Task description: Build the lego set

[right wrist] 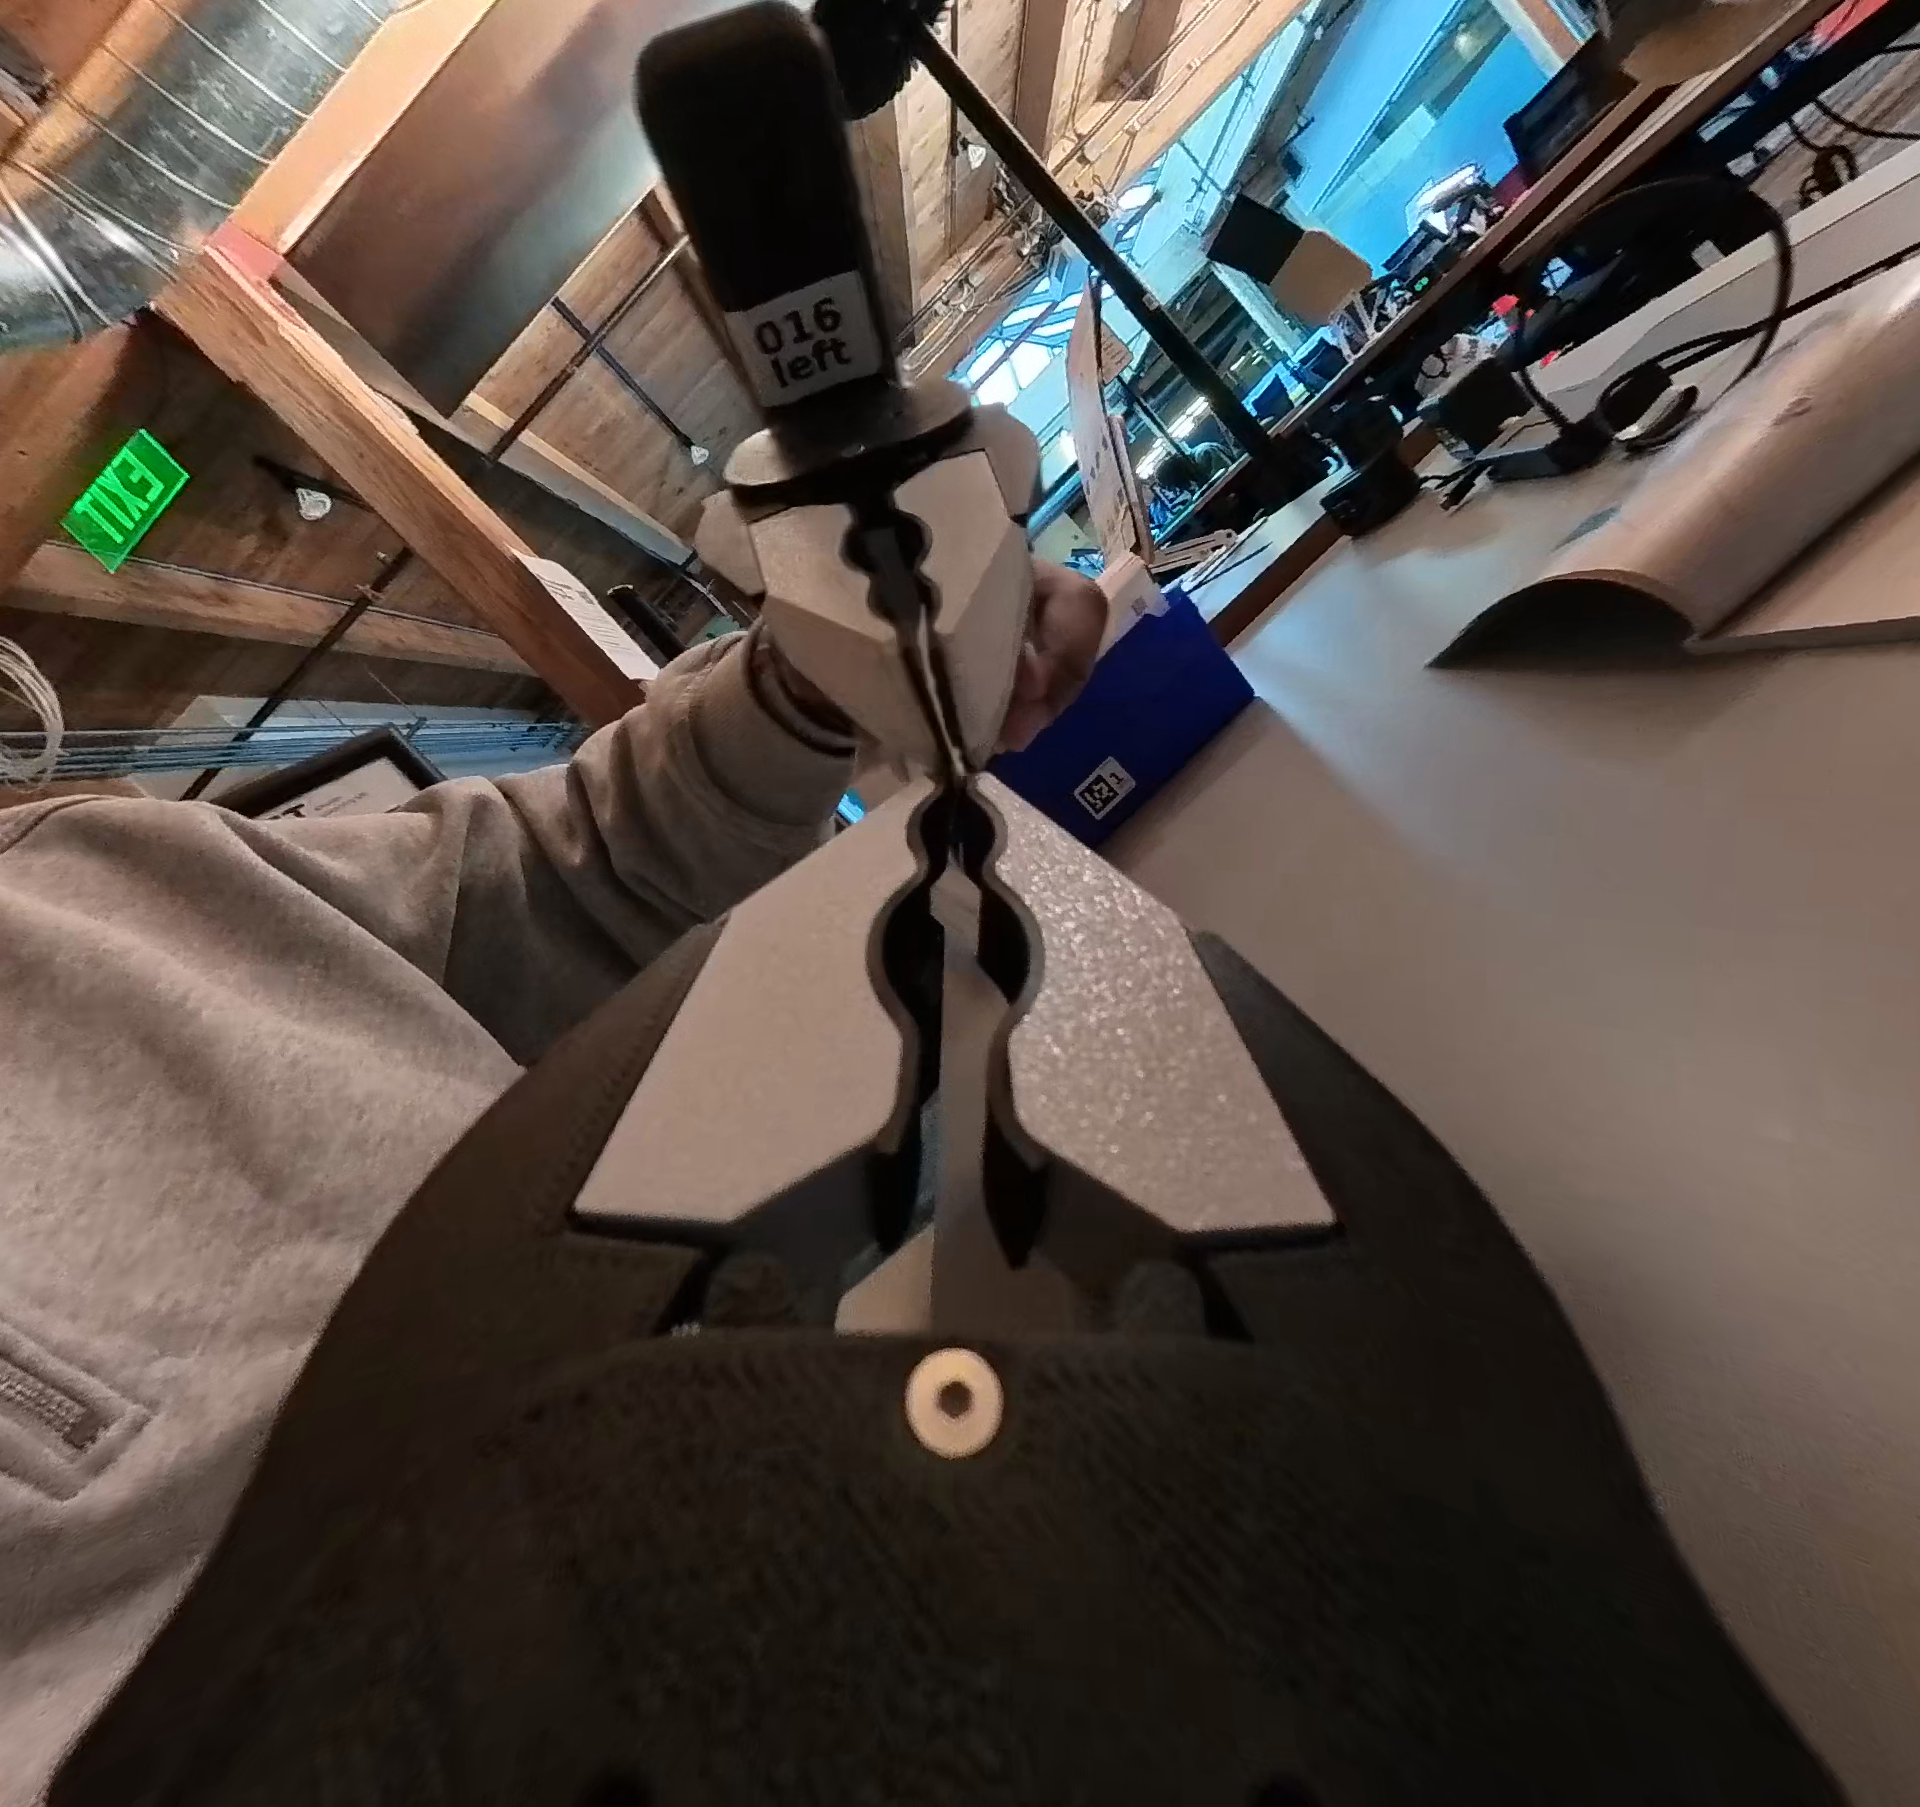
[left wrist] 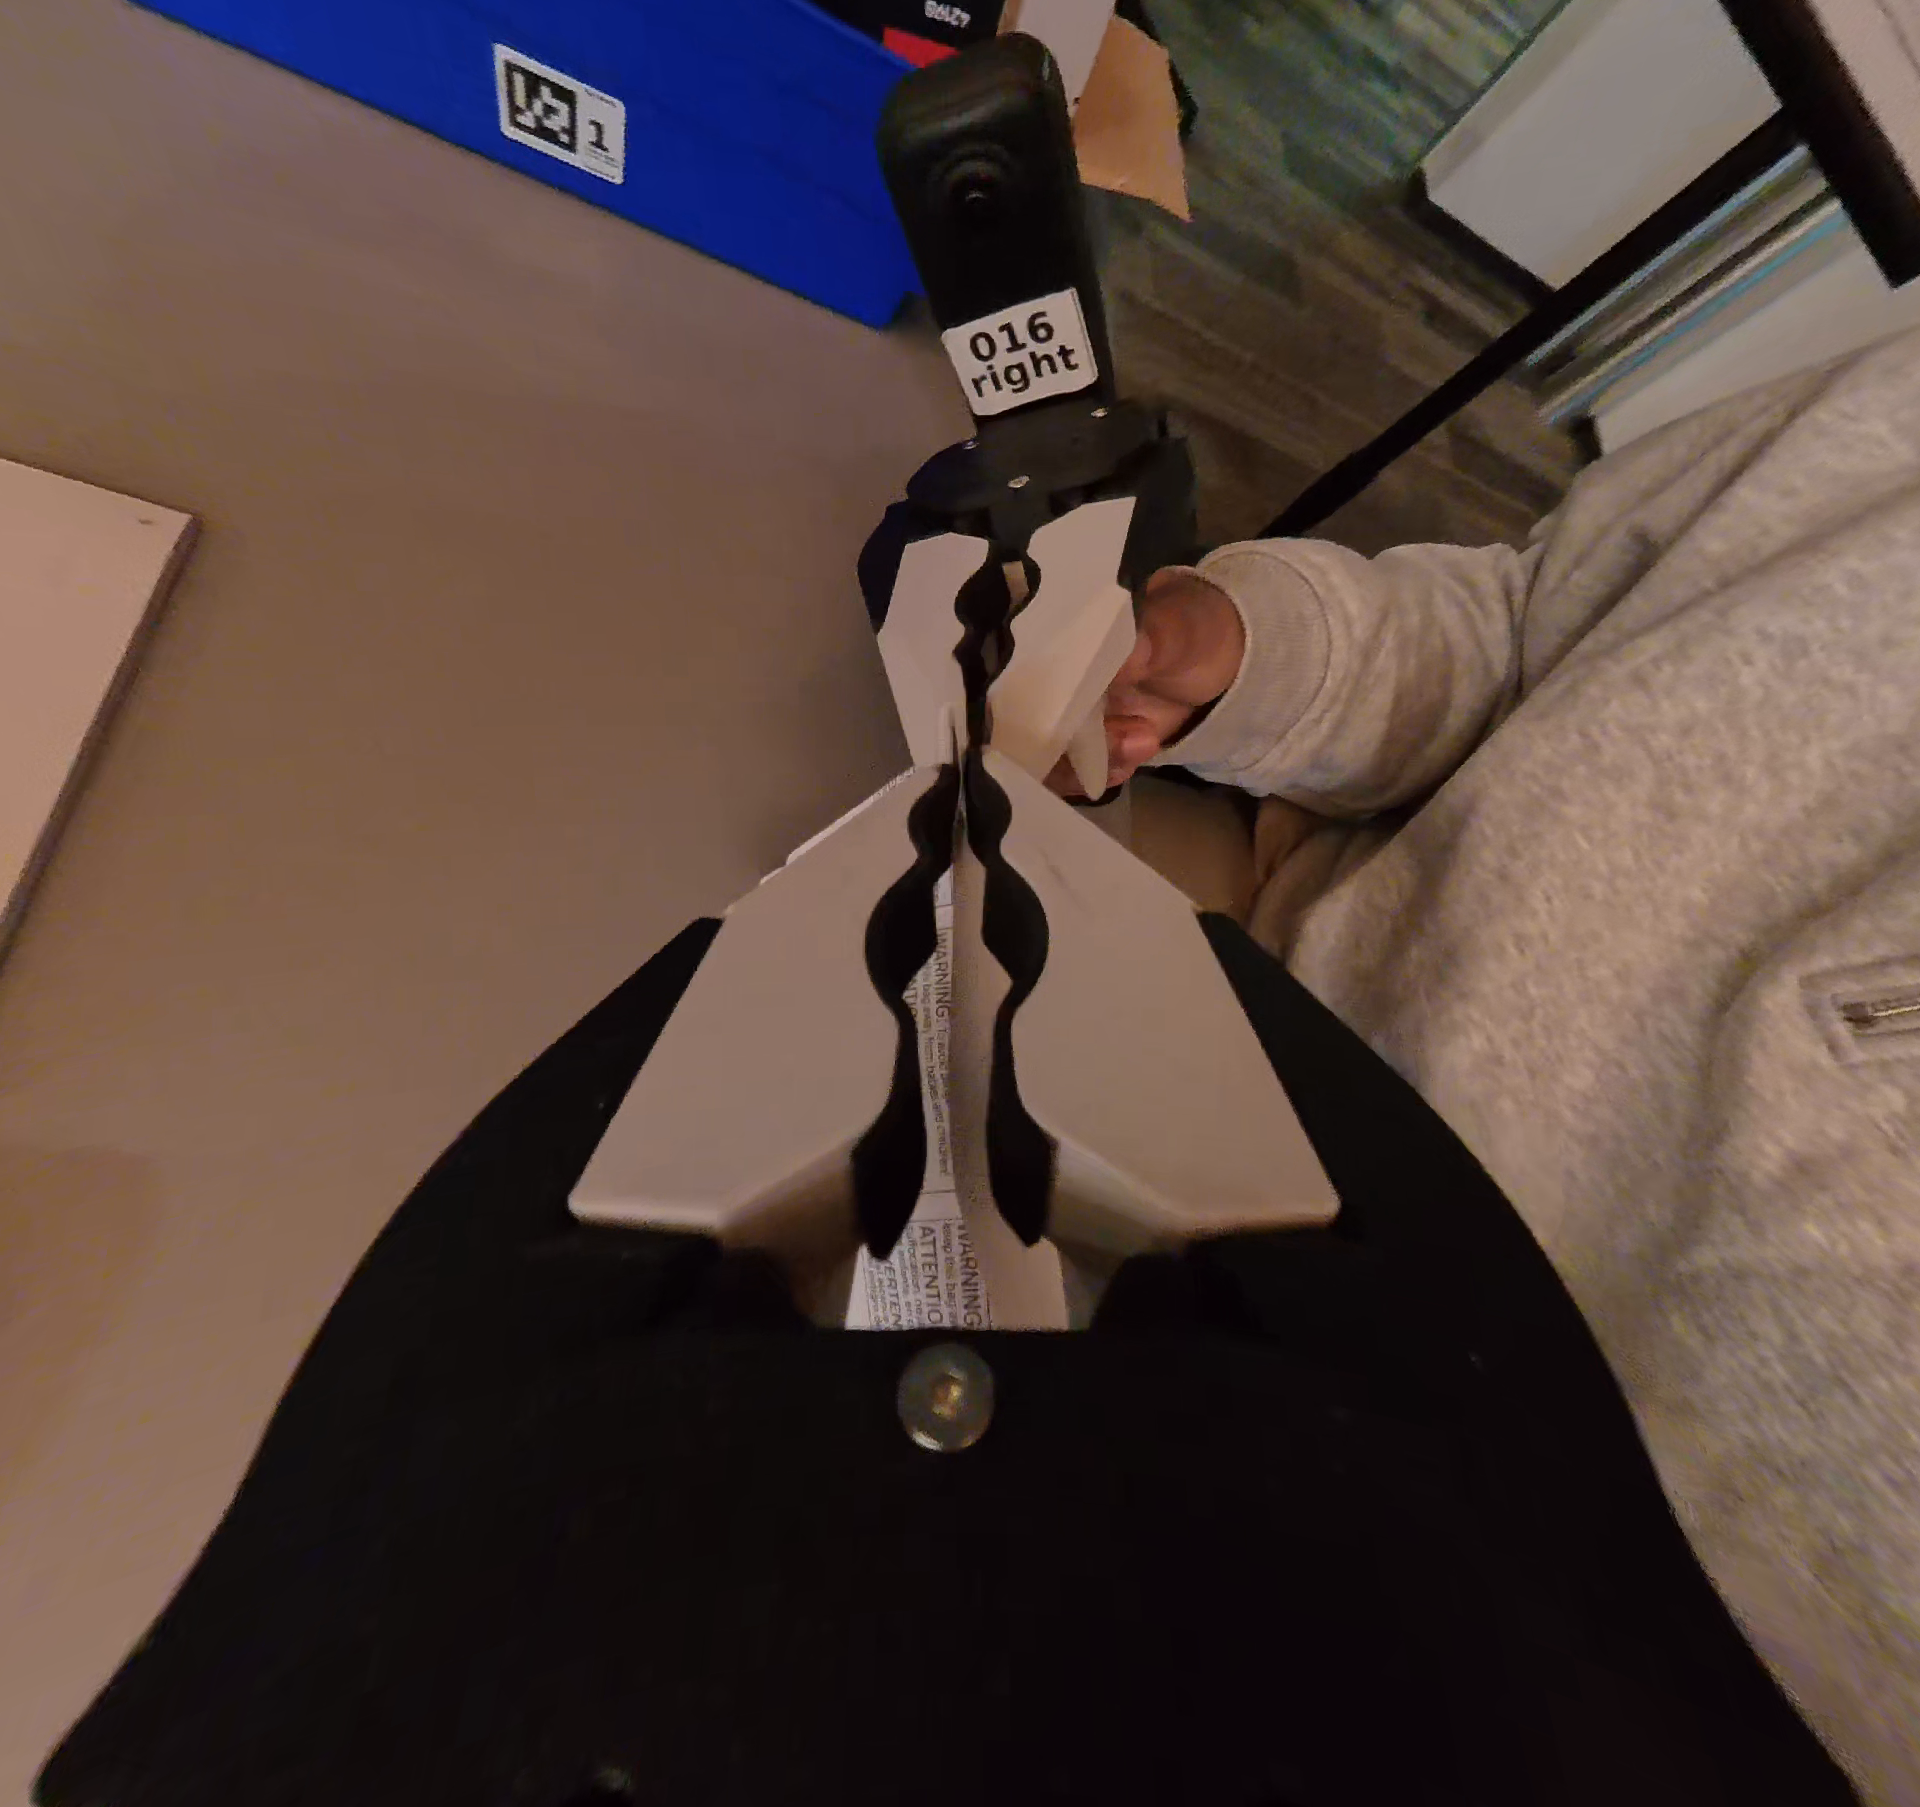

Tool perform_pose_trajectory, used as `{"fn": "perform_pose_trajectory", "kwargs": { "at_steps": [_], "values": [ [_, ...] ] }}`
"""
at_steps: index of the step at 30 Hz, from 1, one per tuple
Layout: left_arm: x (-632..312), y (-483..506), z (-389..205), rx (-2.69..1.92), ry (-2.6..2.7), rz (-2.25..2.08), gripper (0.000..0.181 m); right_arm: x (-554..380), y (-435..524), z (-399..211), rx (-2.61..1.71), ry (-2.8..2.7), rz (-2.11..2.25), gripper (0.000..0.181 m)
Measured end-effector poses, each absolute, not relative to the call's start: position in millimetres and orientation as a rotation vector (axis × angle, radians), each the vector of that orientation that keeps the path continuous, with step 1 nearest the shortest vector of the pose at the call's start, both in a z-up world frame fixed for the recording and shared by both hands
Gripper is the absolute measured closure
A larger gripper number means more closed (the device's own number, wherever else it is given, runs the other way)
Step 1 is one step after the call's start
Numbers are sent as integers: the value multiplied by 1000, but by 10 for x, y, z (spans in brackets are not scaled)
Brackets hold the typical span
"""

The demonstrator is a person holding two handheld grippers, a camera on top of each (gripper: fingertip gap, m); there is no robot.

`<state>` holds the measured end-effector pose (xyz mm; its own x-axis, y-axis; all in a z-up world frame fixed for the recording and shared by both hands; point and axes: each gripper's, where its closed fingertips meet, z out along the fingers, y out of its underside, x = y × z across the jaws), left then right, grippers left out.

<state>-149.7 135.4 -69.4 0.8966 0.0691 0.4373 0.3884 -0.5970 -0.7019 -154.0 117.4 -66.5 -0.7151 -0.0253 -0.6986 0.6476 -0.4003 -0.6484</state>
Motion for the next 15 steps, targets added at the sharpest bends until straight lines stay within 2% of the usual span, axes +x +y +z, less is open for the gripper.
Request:
{"fn": "perform_pose_trajectory", "kwargs": {
  "at_steps": [15],
  "values": [
    [-1643, 1441, -591, -2021, -609, -400, 181, -1646, 1294, -570, 1008, 1252, -2278, 181]
  ]
}}
